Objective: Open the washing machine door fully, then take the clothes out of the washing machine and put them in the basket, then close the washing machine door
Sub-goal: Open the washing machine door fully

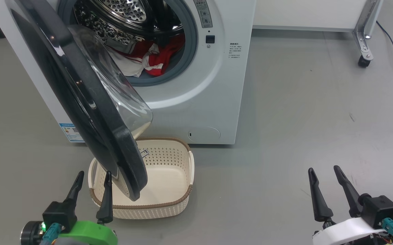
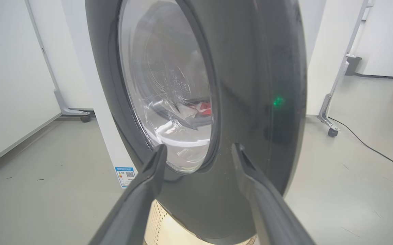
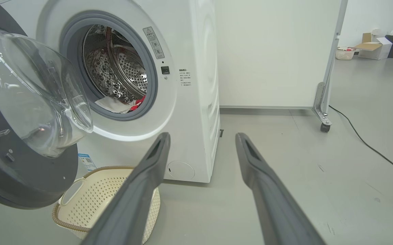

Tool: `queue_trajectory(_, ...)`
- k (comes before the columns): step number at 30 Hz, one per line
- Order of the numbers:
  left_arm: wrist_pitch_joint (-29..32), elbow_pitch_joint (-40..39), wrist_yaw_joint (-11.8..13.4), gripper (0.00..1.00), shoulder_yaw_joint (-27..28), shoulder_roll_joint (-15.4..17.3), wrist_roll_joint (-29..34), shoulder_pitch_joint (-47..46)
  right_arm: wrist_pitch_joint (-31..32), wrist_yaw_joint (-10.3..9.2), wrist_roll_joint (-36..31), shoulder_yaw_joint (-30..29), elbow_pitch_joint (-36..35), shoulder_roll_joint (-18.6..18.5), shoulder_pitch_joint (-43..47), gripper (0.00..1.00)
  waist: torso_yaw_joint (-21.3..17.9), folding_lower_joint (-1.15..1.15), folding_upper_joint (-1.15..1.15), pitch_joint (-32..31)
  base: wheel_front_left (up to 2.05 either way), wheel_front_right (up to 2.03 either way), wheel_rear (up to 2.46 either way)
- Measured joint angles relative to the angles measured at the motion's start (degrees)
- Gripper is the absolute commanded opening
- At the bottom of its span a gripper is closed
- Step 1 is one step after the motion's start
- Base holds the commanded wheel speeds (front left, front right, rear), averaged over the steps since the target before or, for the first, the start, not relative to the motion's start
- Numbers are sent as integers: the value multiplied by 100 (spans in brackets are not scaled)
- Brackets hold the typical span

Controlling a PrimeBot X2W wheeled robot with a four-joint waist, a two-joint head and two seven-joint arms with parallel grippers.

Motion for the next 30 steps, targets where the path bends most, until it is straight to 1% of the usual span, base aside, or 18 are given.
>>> queue_trajectory(9, 0, 9, 0, 100, 10, -4, 0, 0, 0, 67, -52, -65, 7, 62, 21, 100, 1, 0, 0, -7, 0, 0, 0)
queue_trajectory(17, 0, 26, -24, 100, 12, -9, 0, 0, 0, 71, -73, -110, 36, 88, 25, 100, 1, 0, 0, -12, 0, 0, 0)
queue_trajectory(20, 0, 32, -24, 100, 12, -10, 0, 0, 0, 121, -105, -115, 51, 97, 25, 100, 1, 0, 0, -14, 0, 0, 0)
queue_trajectory(21, 0, 37, -24, 47, 11, -10, 0, 0, 0, 122, -107, -116, 53, 104, 26, 100, 0, 0, 0, -15, 0, 0, 0)
queue_trajectory(22, 0, 43, -24, 0, 10, -10, 0, 0, 0, 127, -109, -120, 56, 116, 26, 100, 0, 0, 0, -16, 0, 0, 0)
queue_trajectory(30, 0, 35, -99, 0, 2, -12, 53, 0, 0, 186, -113, -142, 104, 192, 26, 100, -6, 0, 0, -33, 0, 0, 0)
